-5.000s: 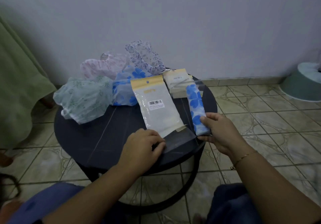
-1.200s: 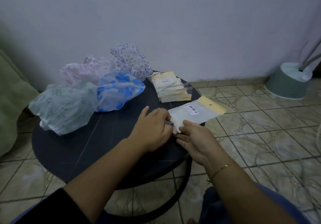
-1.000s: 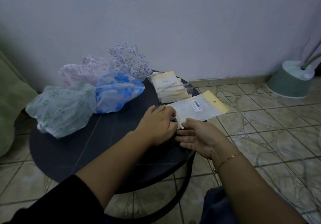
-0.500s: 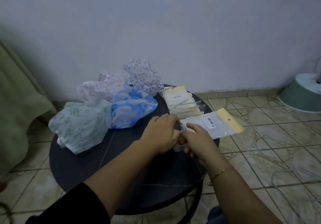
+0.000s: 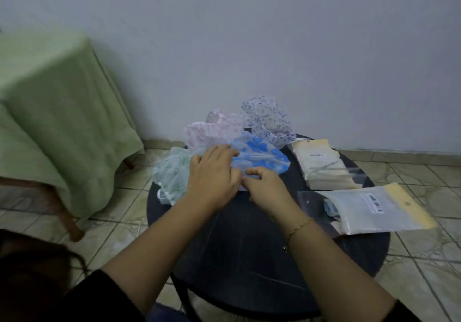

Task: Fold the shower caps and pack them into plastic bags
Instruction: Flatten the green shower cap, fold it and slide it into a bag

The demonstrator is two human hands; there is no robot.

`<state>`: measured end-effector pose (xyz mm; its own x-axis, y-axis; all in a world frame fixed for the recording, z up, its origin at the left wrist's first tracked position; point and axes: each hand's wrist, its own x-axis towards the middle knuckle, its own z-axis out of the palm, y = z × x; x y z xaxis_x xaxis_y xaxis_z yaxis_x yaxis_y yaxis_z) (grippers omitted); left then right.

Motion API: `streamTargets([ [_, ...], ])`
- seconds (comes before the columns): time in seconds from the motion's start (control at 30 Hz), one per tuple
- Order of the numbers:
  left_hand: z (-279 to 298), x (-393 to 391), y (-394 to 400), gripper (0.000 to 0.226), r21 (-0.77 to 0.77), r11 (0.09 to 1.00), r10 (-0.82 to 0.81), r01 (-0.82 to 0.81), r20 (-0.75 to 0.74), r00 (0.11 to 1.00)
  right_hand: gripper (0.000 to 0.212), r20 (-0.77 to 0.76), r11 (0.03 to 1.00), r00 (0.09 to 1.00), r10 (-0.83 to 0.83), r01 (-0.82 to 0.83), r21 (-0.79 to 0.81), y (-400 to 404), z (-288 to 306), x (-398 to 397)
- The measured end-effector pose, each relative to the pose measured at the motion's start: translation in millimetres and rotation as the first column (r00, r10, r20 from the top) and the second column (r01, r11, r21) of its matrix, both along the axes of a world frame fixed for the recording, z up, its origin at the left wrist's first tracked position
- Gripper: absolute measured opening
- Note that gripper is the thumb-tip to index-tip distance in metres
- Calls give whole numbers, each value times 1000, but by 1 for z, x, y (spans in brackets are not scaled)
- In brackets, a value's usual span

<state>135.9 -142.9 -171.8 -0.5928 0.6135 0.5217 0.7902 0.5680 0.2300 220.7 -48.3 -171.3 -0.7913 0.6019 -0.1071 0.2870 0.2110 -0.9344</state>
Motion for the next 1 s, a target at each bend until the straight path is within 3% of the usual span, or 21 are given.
streamTargets([
  [0.1,-5,-13,-29,50,125,967,204,-220,131,970,42,1,993,997,74,-73,98,-24,-3,-23],
  [0.2,-6,-15,-48,57,284,789,379,-545,473,796,55,-20,962,995,102,-94,257,-46,-5,-38],
  [0.23,-8,-19,-52,59,308,699,355,-646,635,686,61,-42,954,991,124,-107,280,-52,-5,-41],
  [0.3,-12,-27,-56,60,354,523,94,-776,880,465,72,-76,953,982,174,-149,264,-62,-7,-47],
  [0.37,-17,-29,-59,58,413,433,-186,-802,911,369,83,-70,958,976,204,-184,219,-70,-10,-51],
  [0.5,-15,-18,-61,43,533,561,-303,-634,845,441,99,-108,983,982,153,-139,122,-80,-16,-56],
  [0.6,-8,-4,-58,40,599,644,-328,-476,778,535,68,-256,1000,967,16,-21,-16,-76,-12,-47],
  [0.7,-11,4,-59,24,632,716,-324,-297,678,660,29,-309,954,939,-149,53,-297,-62,-10,-30],
  [0.77,-14,8,-63,27,618,759,-220,-204,539,813,18,-295,867,928,-228,56,-495,-51,-12,-16],
  [0.83,-14,11,-67,40,583,781,-24,-226,388,921,17,-271,782,921,-280,55,-621,-39,-18,-2],
  [0.9,-12,14,-71,44,610,717,153,-337,334,930,20,-241,728,917,-318,73,-682,-29,-26,14],
  [0.97,-19,9,-73,41,581,641,213,-502,494,843,27,-216,683,916,-339,82,-726,-21,-35,28],
  [1.0,-23,4,-73,43,521,632,163,-574,634,756,31,-212,671,919,-334,74,-738,-17,-39,36],
])
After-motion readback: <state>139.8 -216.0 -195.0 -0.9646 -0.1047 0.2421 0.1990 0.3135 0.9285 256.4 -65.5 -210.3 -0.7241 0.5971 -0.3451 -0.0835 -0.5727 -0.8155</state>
